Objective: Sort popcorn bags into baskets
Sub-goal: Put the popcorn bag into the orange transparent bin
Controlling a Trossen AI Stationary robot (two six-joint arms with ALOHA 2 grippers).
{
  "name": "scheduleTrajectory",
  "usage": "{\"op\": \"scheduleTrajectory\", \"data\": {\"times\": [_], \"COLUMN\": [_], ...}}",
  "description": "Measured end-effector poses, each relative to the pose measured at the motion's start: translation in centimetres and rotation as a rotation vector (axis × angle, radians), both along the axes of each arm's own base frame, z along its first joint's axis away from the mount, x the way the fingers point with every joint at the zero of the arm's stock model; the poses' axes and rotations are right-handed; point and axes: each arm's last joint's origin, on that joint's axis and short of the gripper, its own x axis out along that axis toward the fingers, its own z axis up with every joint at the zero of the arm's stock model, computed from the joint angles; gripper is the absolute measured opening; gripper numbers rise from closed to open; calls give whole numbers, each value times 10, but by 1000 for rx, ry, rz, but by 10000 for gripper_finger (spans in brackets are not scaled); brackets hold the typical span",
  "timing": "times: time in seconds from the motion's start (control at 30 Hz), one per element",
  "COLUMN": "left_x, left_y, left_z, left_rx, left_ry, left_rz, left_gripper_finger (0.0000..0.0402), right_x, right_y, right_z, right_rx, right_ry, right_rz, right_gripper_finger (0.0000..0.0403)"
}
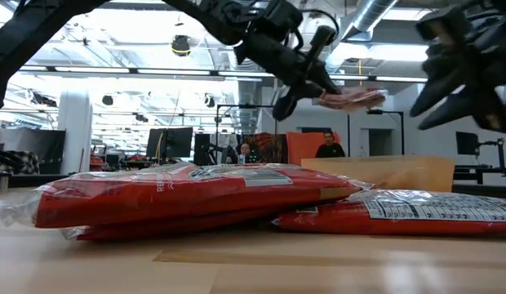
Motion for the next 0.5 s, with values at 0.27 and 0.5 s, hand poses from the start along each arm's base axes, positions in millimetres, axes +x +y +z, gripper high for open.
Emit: {"op": "scheduleTrajectory", "data": {"times": [0.27,0.5], "left_x": [-10,-1], "left_y": [35,32], "left_z": [10,10], "left_rx": [76,122], "left_ry": [8,-70], "left_rz": [122,135], "left_gripper_finger": [1,0], "right_x": [-26,-36], "right_y": [12,22], "right_z": [0,-3], "right_rx": [65,100], "right_ry": [65,96], "right_rz": [51,90], "right_gripper_finger": [124,124]}}
